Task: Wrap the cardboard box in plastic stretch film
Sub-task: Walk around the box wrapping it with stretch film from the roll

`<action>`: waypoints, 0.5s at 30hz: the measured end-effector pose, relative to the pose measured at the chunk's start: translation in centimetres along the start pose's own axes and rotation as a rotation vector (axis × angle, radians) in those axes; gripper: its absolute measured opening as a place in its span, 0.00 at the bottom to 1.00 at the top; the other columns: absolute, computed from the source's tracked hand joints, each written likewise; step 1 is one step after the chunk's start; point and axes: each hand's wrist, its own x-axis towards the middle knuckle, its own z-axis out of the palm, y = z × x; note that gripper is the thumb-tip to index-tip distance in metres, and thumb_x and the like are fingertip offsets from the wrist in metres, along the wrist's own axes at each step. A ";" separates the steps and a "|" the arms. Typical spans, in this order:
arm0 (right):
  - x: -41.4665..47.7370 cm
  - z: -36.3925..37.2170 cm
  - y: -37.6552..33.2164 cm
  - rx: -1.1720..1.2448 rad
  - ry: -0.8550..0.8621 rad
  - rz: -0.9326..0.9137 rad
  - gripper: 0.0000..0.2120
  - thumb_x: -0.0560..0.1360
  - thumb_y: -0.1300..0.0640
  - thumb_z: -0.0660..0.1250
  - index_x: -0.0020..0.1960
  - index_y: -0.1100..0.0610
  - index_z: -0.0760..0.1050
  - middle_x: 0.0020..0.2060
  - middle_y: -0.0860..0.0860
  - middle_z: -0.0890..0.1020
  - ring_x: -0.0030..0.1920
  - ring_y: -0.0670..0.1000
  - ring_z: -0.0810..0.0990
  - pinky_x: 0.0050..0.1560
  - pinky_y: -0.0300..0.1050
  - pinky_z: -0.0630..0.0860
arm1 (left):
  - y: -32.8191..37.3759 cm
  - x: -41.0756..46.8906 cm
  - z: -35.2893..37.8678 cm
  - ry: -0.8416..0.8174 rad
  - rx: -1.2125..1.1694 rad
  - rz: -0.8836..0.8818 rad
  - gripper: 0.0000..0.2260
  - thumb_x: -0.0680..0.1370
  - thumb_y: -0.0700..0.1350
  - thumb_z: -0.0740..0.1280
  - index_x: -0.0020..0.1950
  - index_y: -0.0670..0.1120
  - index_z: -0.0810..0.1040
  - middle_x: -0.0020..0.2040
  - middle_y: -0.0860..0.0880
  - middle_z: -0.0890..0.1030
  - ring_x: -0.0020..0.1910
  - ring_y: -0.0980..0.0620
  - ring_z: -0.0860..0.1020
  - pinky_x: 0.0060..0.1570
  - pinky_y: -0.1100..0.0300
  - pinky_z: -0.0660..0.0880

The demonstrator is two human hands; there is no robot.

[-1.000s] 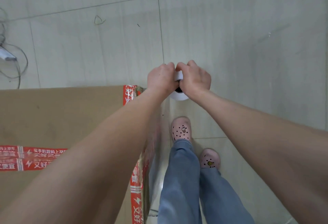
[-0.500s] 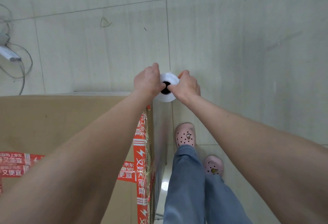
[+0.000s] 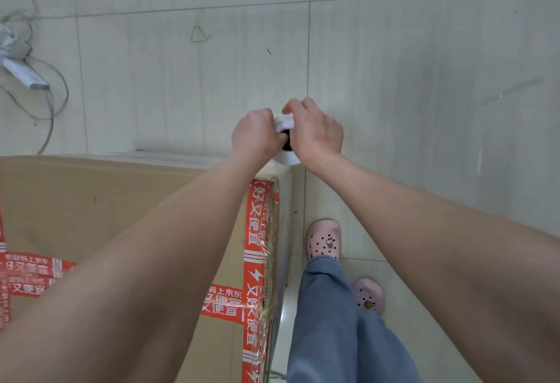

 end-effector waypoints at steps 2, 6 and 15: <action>0.7 0.2 -0.9 0.043 0.010 0.102 0.17 0.75 0.58 0.63 0.63 0.50 0.69 0.60 0.50 0.74 0.55 0.55 0.77 0.43 0.45 0.67 | -1.1 0.2 -0.6 0.007 -0.044 -0.072 0.10 0.73 0.46 0.65 0.48 0.40 0.74 0.43 0.45 0.75 0.41 0.44 0.73 0.36 0.57 0.65; 1.3 0.9 -2.1 0.054 -0.006 0.169 0.14 0.74 0.58 0.63 0.59 0.52 0.70 0.56 0.52 0.74 0.52 0.56 0.76 0.42 0.46 0.68 | -2.0 -0.1 -0.8 0.017 -0.009 -0.028 0.12 0.74 0.45 0.65 0.53 0.39 0.72 0.50 0.42 0.76 0.47 0.41 0.76 0.38 0.55 0.67; 2.5 -0.6 -3.1 -0.156 -0.081 -0.059 0.14 0.76 0.58 0.60 0.60 0.49 0.72 0.53 0.54 0.73 0.49 0.58 0.76 0.40 0.46 0.68 | -1.5 1.0 -2.0 0.066 0.071 0.167 0.11 0.75 0.43 0.64 0.56 0.42 0.71 0.53 0.44 0.73 0.49 0.43 0.75 0.36 0.54 0.65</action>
